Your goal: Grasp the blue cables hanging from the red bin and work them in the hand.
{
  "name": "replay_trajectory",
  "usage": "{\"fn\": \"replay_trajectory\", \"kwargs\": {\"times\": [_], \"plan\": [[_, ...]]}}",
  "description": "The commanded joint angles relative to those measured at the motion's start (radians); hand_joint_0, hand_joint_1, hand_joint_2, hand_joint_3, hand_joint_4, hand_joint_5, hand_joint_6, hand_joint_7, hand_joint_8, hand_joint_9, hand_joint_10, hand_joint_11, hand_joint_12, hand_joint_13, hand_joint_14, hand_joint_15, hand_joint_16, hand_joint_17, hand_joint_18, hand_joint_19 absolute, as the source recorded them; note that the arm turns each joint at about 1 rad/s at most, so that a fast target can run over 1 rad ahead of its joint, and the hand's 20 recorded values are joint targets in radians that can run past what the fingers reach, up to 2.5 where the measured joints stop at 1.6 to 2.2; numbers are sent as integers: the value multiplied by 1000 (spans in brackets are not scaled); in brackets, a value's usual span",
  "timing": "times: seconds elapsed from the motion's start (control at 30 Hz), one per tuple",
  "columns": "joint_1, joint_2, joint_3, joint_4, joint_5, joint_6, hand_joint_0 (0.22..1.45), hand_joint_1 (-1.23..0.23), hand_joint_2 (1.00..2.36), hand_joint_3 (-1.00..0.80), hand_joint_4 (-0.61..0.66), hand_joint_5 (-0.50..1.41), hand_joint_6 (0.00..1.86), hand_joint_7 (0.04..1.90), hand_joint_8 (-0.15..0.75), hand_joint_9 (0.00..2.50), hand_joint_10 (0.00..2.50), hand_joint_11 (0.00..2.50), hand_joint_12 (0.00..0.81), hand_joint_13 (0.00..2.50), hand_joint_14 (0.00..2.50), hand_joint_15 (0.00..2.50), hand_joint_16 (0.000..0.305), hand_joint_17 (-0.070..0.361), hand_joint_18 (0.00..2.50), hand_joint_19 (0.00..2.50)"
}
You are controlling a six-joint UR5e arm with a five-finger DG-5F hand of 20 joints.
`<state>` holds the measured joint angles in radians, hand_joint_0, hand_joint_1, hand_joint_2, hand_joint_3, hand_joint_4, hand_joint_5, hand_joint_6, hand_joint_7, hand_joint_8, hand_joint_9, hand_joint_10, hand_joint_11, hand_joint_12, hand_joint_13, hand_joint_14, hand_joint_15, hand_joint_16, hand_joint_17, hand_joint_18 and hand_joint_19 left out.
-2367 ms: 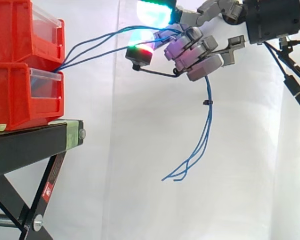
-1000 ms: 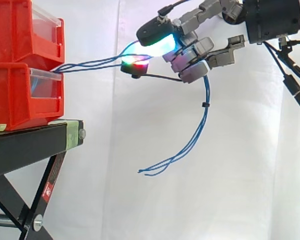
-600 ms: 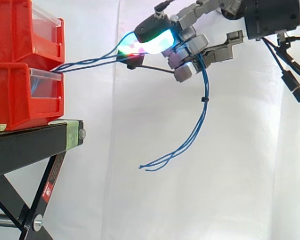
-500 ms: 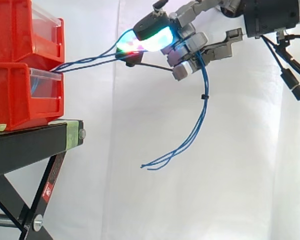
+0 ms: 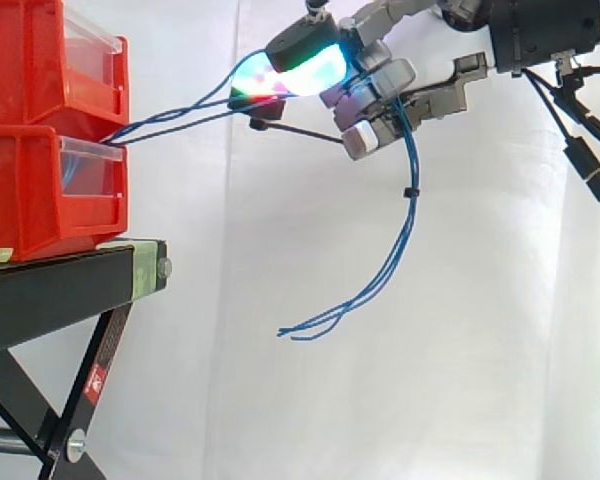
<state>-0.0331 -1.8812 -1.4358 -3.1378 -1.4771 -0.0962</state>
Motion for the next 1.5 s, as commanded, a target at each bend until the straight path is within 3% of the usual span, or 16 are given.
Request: {"fn": "replay_trajectory", "kwargs": {"times": [0.0, 0.53, 0.67, 0.87, 1.17, 1.47], "plan": [[1, -1, 0, -2, -2, 41, 1385, -703, 1005, 401, 73, 342, 218, 1324, 357, 447, 2500, 2317, 447, 593, 2500, 1114, 55, 124, 715, 1098], [-2, 10, 3, -2, -26, 47, 1386, -699, 1006, 375, 68, 357, 214, 1327, 359, 456, 2500, 2320, 446, 596, 2500, 1099, 54, 122, 712, 1089], [-5, 10, 31, -10, -32, 13, 1385, -699, 1006, 374, 77, 358, 215, 1327, 358, 456, 2500, 2297, 440, 594, 2500, 1104, 54, 122, 713, 1092], [-7, 10, 80, -94, -35, 9, 1383, -699, 1006, 365, 70, 358, 214, 1330, 359, 460, 2500, 2317, 446, 599, 2500, 1105, 54, 121, 716, 1089], [-7, 10, 136, -163, -37, 6, 1380, -699, 1007, 351, 83, 361, 211, 1332, 360, 459, 2500, 2296, 440, 601, 2500, 1093, 54, 121, 724, 1102], [-5, 13, 159, -235, -35, 10, 1378, -700, 1007, 341, 81, 365, 203, 1338, 360, 463, 2500, 2292, 444, 603, 2500, 1094, 54, 121, 726, 1099]]}}
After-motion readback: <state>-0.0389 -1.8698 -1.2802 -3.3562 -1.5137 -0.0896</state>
